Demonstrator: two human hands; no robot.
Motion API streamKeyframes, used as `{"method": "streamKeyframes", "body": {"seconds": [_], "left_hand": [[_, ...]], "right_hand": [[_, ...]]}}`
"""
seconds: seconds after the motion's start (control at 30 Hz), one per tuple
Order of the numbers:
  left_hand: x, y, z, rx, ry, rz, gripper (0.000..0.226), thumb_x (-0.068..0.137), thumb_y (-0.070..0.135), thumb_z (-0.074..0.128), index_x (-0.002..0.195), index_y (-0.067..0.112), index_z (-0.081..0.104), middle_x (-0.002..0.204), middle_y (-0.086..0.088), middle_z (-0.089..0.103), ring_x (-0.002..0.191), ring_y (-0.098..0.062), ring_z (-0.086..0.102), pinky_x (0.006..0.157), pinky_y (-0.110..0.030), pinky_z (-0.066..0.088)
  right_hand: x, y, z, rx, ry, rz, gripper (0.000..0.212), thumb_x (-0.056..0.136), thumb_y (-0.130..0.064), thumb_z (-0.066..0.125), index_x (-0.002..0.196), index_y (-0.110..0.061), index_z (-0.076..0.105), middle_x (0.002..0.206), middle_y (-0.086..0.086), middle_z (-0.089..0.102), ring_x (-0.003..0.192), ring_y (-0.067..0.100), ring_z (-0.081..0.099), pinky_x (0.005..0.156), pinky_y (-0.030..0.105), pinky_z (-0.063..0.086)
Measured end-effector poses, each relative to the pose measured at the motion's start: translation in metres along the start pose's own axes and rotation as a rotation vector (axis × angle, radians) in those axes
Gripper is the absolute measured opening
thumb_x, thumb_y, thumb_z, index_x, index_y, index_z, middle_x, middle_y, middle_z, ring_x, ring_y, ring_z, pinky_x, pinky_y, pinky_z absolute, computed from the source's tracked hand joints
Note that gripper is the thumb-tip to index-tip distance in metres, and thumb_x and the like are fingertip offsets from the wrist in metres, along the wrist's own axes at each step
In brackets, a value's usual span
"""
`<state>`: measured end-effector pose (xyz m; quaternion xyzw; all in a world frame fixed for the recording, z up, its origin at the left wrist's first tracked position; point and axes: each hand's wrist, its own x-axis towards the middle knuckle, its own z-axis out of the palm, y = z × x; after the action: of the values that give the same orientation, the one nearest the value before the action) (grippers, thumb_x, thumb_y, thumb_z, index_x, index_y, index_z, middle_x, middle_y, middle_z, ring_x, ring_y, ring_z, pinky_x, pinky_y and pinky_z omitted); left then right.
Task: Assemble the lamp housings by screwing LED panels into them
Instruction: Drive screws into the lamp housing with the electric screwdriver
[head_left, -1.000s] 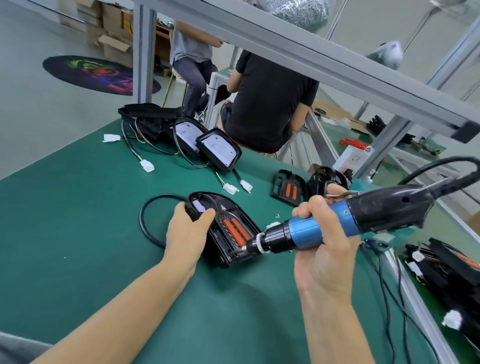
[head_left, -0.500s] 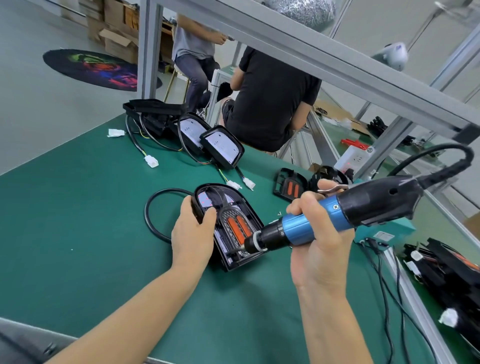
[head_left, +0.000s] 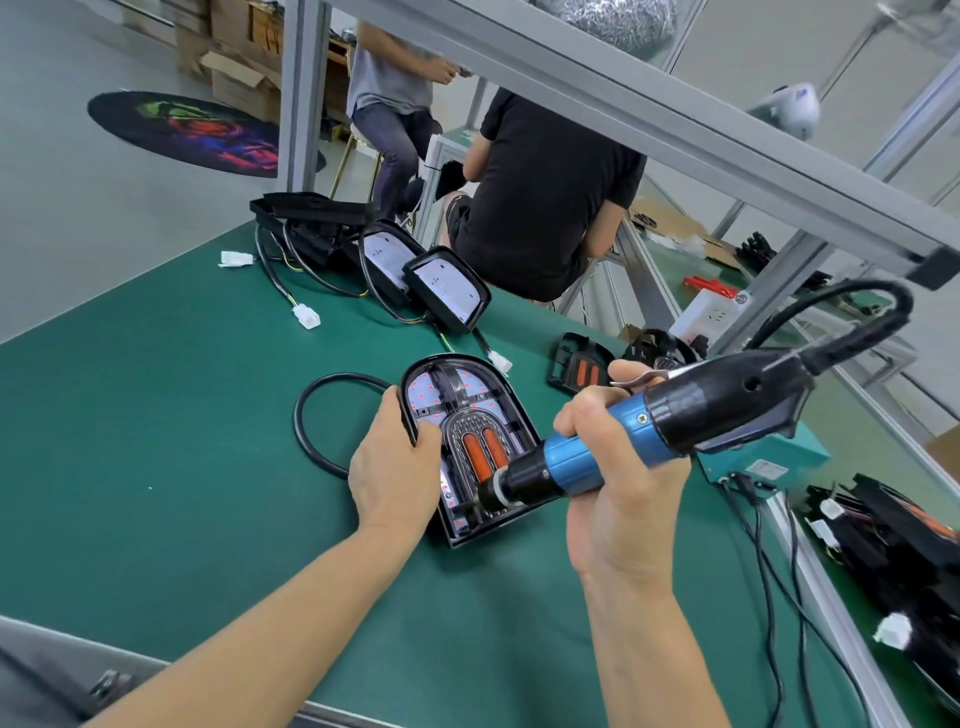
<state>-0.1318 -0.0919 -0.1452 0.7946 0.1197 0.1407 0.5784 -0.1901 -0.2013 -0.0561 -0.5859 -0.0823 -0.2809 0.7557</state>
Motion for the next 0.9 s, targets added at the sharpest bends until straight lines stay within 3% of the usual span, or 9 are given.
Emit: {"method": "streamKeyframes", "body": {"seconds": [0.23, 0.33, 0.5, 0.67, 0.9], "left_hand": [[0.0008, 0.001, -0.0001, 0.018, -0.012, -0.014, 0.021, 0.09, 0.02, 0.045, 0.109, 0.026, 0.053, 0.089, 0.002, 0.063, 0.083, -0.03, 0.053, 0.074, -0.036, 0.042], [0.0005, 0.0013, -0.0002, 0.022, -0.011, -0.014, 0.022, 0.09, 0.02, 0.045, 0.109, 0.026, 0.053, 0.09, 0.002, 0.063, 0.085, -0.03, 0.053, 0.074, -0.037, 0.042], [0.0002, 0.0013, -0.0003, 0.008, -0.017, -0.009, 0.021, 0.088, 0.02, 0.044, 0.107, 0.026, 0.053, 0.089, 0.001, 0.063, 0.085, -0.031, 0.053, 0.077, -0.039, 0.045], [0.0, 0.0002, -0.0001, 0.0, -0.008, 0.008, 0.022, 0.088, 0.02, 0.044, 0.107, 0.026, 0.053, 0.087, 0.002, 0.062, 0.084, -0.03, 0.053, 0.075, -0.037, 0.043], [0.0004, -0.0011, 0.0006, 0.004, 0.002, 0.016, 0.019, 0.088, 0.019, 0.044, 0.105, 0.025, 0.052, 0.086, 0.002, 0.061, 0.082, -0.03, 0.052, 0.072, -0.036, 0.042]], "right_hand": [[0.0, 0.0013, -0.0005, -0.05, -0.026, -0.005, 0.029, 0.074, 0.001, 0.065, 0.095, -0.018, 0.055, 0.067, 0.006, 0.053, 0.067, 0.019, 0.051, 0.067, 0.024, 0.047], [-0.0006, 0.0016, -0.0003, -0.056, -0.055, -0.013, 0.033, 0.07, -0.003, 0.072, 0.089, -0.029, 0.062, 0.07, 0.004, 0.055, 0.071, 0.022, 0.05, 0.07, 0.026, 0.048], [-0.0014, 0.0032, 0.0021, -0.047, -0.096, -0.03, 0.024, 0.068, -0.018, 0.073, 0.084, -0.035, 0.068, 0.071, -0.002, 0.057, 0.078, 0.027, 0.047, 0.081, 0.04, 0.042], [-0.0012, 0.0034, 0.0034, -0.043, -0.102, -0.023, 0.026, 0.07, -0.01, 0.074, 0.083, -0.03, 0.063, 0.073, -0.003, 0.057, 0.07, 0.02, 0.049, 0.071, 0.03, 0.047], [-0.0025, 0.0018, 0.0002, -0.071, -0.136, -0.041, 0.019, 0.073, -0.016, 0.071, 0.075, -0.033, 0.063, 0.074, -0.007, 0.055, 0.069, 0.02, 0.047, 0.071, 0.031, 0.045]]}}
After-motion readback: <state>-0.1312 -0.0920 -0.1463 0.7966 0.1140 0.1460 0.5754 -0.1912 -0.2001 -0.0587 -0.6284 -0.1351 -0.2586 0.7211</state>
